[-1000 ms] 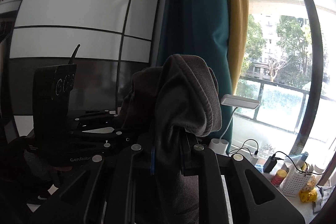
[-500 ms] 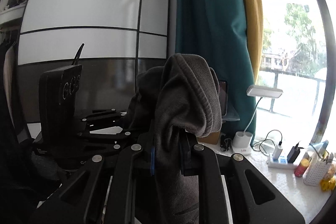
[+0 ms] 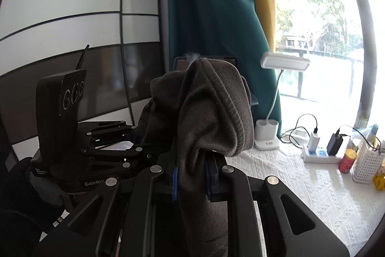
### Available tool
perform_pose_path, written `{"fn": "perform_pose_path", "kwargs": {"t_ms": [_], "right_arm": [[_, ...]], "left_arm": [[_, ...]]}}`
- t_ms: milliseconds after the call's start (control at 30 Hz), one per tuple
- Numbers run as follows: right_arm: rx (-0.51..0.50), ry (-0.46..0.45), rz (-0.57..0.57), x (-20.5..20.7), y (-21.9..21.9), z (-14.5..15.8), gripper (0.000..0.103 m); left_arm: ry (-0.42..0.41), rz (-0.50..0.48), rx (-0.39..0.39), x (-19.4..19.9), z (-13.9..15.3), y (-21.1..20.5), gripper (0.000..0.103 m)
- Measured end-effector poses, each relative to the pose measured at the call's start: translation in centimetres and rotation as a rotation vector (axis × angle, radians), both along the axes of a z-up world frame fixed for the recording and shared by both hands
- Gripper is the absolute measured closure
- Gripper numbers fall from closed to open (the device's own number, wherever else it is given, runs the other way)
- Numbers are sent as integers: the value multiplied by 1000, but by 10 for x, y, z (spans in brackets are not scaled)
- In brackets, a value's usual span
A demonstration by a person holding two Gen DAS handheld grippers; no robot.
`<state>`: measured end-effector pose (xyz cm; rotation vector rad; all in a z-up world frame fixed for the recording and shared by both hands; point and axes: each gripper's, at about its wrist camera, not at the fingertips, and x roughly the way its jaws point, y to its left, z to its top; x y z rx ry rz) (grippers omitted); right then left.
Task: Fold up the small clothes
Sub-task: 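Lower the held end over the shirt and open both tools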
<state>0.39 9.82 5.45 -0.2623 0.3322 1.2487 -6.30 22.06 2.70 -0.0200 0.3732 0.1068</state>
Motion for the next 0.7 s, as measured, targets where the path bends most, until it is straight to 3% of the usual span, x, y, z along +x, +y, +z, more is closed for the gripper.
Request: {"fn": "perform_pose_path", "kwargs": {"t_ms": [700], "right_arm": [[-169, 206, -102, 113, 40, -94, 85]], "left_arm": [[236, -1, -141, 94, -79, 36, 78]]}}
